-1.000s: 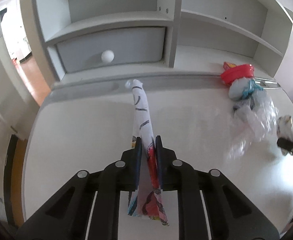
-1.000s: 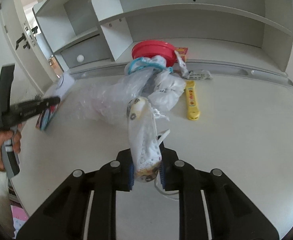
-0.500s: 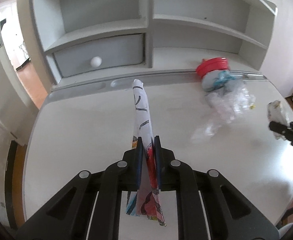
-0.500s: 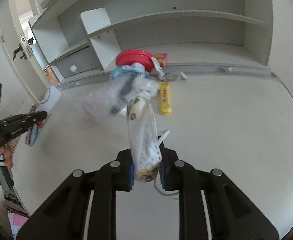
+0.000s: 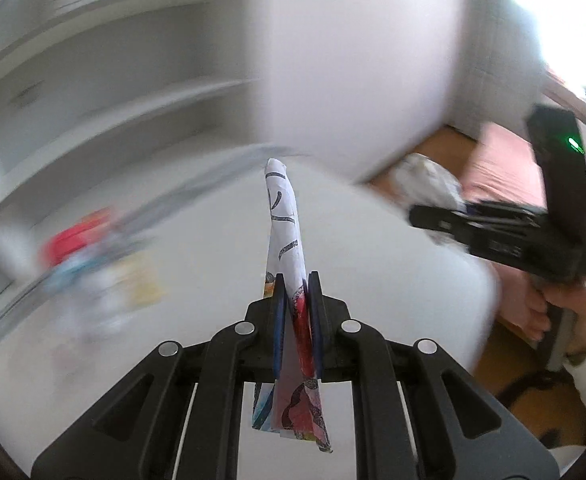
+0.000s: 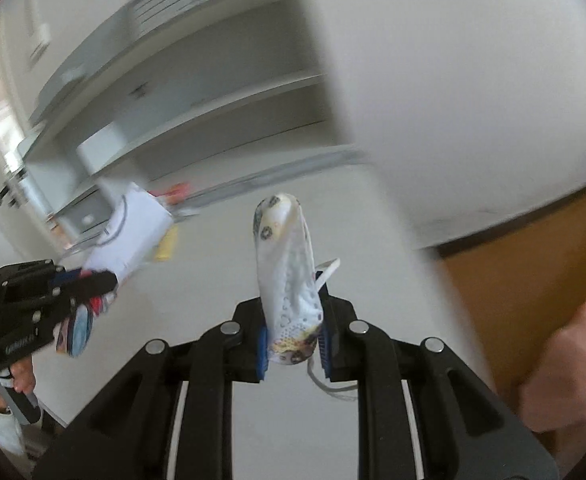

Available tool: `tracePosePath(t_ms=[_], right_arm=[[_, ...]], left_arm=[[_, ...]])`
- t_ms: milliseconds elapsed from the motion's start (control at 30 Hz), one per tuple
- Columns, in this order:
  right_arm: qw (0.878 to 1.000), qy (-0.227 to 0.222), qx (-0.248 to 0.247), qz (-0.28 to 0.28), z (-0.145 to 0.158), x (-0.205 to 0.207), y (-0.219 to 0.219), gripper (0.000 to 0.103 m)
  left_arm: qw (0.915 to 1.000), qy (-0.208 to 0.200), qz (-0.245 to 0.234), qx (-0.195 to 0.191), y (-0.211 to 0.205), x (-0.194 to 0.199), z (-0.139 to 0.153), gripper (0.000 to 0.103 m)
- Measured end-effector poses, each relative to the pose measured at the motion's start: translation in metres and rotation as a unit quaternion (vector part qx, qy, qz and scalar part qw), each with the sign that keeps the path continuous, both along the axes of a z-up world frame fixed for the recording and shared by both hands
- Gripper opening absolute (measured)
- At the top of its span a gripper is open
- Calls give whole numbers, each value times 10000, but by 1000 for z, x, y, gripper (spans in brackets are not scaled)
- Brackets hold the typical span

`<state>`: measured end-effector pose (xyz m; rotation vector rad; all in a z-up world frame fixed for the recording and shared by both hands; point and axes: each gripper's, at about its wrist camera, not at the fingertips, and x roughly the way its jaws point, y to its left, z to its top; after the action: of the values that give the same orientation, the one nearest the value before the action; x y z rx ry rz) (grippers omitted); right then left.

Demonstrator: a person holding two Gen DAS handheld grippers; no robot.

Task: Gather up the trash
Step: 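Carry the paper and tissue over the bin and open both tools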

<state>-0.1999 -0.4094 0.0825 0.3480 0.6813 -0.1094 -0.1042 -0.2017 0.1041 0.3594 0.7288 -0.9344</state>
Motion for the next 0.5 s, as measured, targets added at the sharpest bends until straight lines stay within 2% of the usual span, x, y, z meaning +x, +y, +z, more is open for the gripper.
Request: tracePosePath(t_ms=[67,133,200,267,400,500], right_arm=[[9992,113,-89,-370,-3,-37,-45,19],[9975,241,-64,-666,-7,-68,-82,19],[9939,434,67,-1010,-18,-104,-126,19],[9907,698,236,-1143,-36,-127,-155,19],[9800,1338,789,-1240,-107,-160,-195,19],[9676,1867,1199,-1202,-176,-166,-204,19]], left_arm=[[9980,60,-626,70,-55,-32,-7,10],[9924,176,-1204,166,-104,-64,-17,10],[9826,363,-1786,345,-153,-100,-36,10],[9731,643,-2144,542,-190,-126,-59,10],[9595,986,-2397,1104,-239,-164,-125,10],[9569,1230,-2193,1453,-256,-171,-180,10]])
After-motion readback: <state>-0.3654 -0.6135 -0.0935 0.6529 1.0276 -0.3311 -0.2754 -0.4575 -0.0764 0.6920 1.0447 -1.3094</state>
